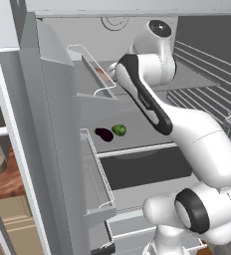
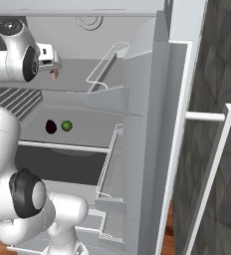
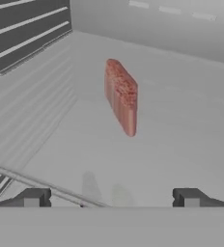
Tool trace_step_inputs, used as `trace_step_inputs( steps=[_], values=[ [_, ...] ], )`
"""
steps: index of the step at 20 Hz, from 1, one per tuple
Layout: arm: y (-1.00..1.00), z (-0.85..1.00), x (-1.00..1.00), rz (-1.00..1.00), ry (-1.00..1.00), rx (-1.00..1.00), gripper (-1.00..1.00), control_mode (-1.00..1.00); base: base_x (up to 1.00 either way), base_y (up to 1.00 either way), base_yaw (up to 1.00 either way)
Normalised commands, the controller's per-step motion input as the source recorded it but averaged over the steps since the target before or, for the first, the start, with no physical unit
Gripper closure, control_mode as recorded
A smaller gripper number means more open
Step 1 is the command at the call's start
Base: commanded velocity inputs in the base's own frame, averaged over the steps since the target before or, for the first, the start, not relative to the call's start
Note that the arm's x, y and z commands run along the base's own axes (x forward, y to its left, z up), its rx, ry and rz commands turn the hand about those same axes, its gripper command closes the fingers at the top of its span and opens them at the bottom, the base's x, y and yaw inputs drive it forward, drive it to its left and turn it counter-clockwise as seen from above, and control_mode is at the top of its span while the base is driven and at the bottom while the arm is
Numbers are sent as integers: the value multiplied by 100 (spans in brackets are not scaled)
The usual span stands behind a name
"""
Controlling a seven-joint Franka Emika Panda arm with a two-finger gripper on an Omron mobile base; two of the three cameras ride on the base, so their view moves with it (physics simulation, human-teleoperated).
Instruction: Gather the avocado and eggplant from the fridge and place them on a tray on the dining counter. Then gather the steak and chicken drumstick from the fridge and place them on the other tray.
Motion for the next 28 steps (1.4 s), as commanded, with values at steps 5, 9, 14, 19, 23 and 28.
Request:
trace_step_inputs(
  steps=[5,9,14,19,23,28],
  values=[
    [11,-7,33,0,4,0,-100,-100,0,0,0],
    [11,-8,31,0,2,0,-100,-100,0,0,0],
    [10,-10,31,0,2,0,-100,-100,0,0,0],
    [4,-11,38,0,1,0,-100,-100,0,0,0],
    [3,-15,39,0,1,0,-100,-100,0,0,0],
    [5,-13,35,0,0,0,-100,-100,0,0,0]
  ],
)
